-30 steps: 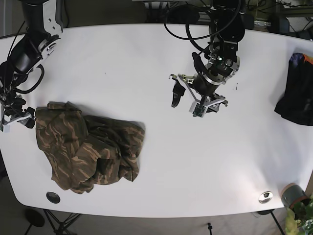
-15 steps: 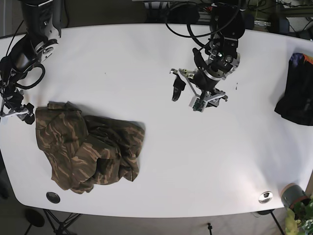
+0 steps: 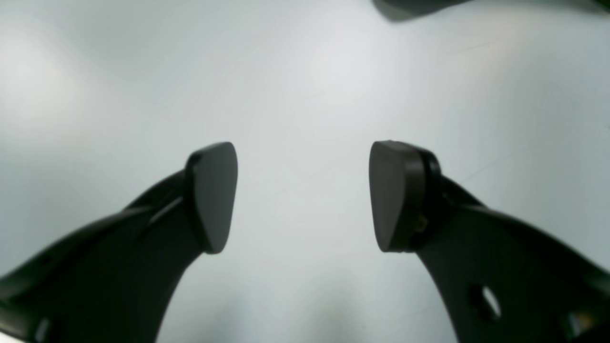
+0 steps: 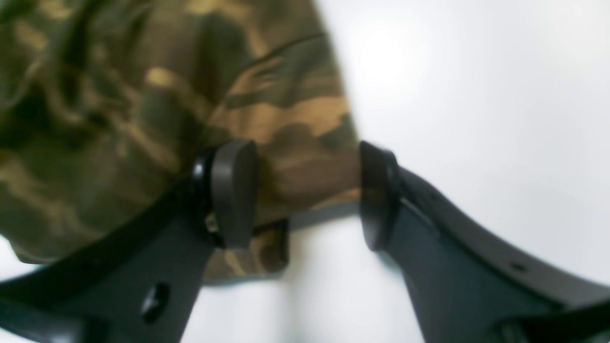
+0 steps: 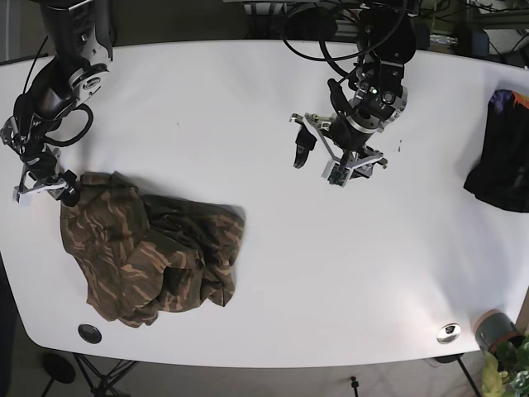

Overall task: Fold the T-shirt properly
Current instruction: 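Move both grippers toward the crumpled camouflage shirt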

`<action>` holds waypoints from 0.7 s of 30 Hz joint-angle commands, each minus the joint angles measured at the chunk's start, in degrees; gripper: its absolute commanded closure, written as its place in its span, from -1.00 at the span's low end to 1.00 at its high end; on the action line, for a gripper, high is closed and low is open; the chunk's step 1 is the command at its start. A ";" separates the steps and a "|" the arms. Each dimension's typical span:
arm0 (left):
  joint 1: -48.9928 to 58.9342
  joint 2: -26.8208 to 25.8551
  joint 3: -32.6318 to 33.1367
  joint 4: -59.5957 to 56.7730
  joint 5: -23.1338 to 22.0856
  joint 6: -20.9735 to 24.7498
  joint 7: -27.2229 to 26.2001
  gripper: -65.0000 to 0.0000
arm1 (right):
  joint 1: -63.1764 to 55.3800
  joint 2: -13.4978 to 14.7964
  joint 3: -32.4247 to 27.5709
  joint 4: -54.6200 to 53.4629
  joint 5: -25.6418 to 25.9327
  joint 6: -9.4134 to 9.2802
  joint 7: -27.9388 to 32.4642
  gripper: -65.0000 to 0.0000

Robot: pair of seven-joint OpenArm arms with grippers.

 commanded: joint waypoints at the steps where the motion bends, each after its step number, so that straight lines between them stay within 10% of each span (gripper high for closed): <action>1: -0.58 0.04 -0.01 1.08 -0.64 0.02 -1.48 -0.21 | 0.80 0.14 -0.27 1.05 -0.22 0.30 -0.07 0.00; 11: -0.58 0.04 -0.09 1.08 -0.64 0.02 -1.48 -0.21 | 0.80 -0.12 -0.18 1.05 -0.22 0.30 0.02 0.07; 17: -0.67 0.04 -0.09 0.99 -0.56 0.02 -1.48 -0.21 | 0.89 -0.03 -0.36 1.05 -0.57 0.30 2.66 0.87; 21: -1.02 0.39 -0.01 0.37 -0.56 0.11 -1.48 -0.21 | 0.89 1.11 -0.36 1.14 -0.31 0.30 2.48 0.90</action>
